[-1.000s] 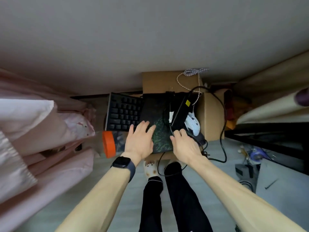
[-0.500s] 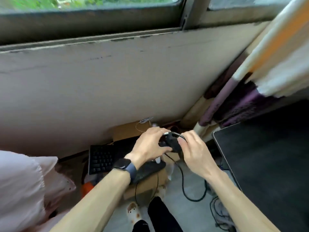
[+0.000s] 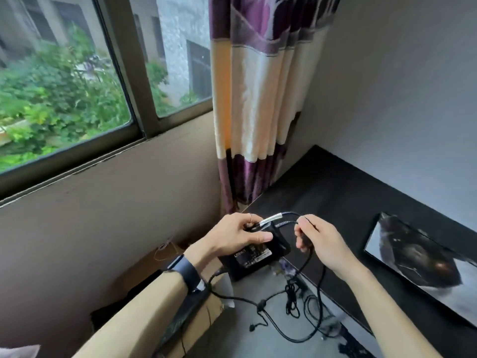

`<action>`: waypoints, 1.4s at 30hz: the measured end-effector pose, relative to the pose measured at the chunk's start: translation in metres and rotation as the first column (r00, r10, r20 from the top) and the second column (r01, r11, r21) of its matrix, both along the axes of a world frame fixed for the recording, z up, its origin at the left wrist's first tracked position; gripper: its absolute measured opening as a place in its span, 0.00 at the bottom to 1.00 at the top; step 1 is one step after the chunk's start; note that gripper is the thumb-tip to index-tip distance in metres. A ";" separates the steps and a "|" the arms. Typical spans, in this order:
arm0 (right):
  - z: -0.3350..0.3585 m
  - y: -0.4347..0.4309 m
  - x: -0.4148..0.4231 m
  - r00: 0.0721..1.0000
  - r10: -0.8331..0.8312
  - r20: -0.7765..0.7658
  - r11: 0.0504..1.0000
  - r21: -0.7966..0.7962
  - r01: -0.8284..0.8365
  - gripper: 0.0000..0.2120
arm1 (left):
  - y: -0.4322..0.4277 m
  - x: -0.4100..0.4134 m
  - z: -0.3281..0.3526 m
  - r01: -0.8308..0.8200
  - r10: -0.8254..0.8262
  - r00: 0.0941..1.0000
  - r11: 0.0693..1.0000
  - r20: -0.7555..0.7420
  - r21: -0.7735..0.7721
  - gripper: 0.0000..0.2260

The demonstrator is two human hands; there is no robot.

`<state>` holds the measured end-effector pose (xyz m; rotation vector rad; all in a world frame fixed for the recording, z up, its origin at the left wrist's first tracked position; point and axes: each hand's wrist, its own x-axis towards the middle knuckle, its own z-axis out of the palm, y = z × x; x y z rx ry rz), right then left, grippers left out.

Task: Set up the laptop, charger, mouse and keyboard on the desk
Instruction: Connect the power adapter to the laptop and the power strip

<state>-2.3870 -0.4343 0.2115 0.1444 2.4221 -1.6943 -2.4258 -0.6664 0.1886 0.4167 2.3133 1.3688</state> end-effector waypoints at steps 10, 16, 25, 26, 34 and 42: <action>0.033 0.193 0.141 0.981 -0.045 0.186 0.996 -0.070 0.059 0.23 | 0.218 0.066 0.048 0.536 -0.528 0.842 0.842 0.107 -0.067 0.15; 0.033 0.297 0.240 0.972 -0.107 0.209 0.985 0.154 0.075 0.21 | 0.358 0.145 0.030 0.644 -0.632 0.764 0.759 0.133 -0.092 0.15; 0.034 0.417 0.312 0.933 -0.355 -0.063 0.892 0.276 0.358 0.24 | 0.493 0.210 0.027 0.509 -0.543 0.829 0.832 0.135 0.221 0.12; 0.032 0.427 0.315 0.923 -0.376 -0.081 0.881 0.277 0.384 0.24 | 0.503 0.208 0.020 0.458 -0.499 0.854 0.855 0.147 0.245 0.14; 0.017 0.501 0.328 0.788 -0.616 0.002 0.788 0.016 0.615 0.26 | 0.570 0.164 -0.022 0.613 -0.605 0.703 0.782 0.374 0.113 0.27; 0.023 0.568 0.294 0.631 -0.776 0.002 0.624 0.150 0.767 0.19 | 0.647 0.121 -0.011 0.553 -0.592 0.734 0.806 0.332 0.212 0.20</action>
